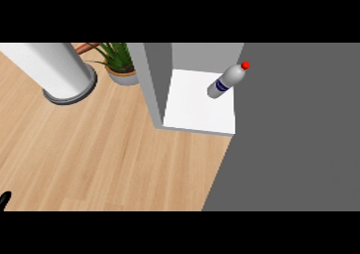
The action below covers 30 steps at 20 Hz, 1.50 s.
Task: Pick up the bottled water, place it into the cabinet and close the cabinet
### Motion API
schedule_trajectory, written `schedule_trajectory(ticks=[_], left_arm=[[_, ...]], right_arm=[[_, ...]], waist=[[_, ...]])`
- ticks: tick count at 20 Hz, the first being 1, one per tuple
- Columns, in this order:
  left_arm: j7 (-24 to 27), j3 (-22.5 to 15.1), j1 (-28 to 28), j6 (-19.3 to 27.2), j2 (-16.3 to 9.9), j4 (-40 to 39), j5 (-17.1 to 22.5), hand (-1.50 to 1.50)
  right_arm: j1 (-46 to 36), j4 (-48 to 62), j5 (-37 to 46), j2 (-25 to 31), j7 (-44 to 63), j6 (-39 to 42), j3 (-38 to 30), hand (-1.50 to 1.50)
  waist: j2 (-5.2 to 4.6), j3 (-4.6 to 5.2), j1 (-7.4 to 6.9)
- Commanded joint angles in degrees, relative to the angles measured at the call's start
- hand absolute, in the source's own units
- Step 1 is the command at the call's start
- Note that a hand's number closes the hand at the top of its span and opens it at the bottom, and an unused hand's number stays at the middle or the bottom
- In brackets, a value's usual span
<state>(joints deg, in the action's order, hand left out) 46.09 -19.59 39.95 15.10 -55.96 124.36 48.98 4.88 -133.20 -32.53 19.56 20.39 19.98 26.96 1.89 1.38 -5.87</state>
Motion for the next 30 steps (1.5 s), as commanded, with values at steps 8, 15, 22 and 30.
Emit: schedule_trajectory(ticks=[8, 15, 22, 30], left_arm=[[2.55, 6.22, 3.33, -6.17, -2.74, -1.22, 2.96, -1.50], [5.63, 8.94, 7.83, -11.95, -3.72, -1.82, 3.63, -1.50], [10.75, 16.26, 15.94, -19.61, -3.19, -7.49, 5.73, -1.50], [14.03, 23.91, 26.63, -29.68, -0.53, -9.39, 6.56, -1.50]], right_arm=[[-19.26, 5.72, 6.84, -13.40, 11.67, -13.37, 7.96, 1.50], [-37.84, 16.30, -2.28, -19.29, 19.77, -15.84, 10.54, 1.50], [-54.51, 31.16, -13.38, -19.50, 21.40, -19.64, 2.13, 1.50], [-53.61, 41.64, -18.65, -19.56, 18.22, -18.96, -0.73, 1.50]], waist=[[-1.37, -0.37, -3.14], [-1.53, -0.93, -3.98], [-1.81, -1.23, -0.61], [-1.69, -1.43, 2.67]])
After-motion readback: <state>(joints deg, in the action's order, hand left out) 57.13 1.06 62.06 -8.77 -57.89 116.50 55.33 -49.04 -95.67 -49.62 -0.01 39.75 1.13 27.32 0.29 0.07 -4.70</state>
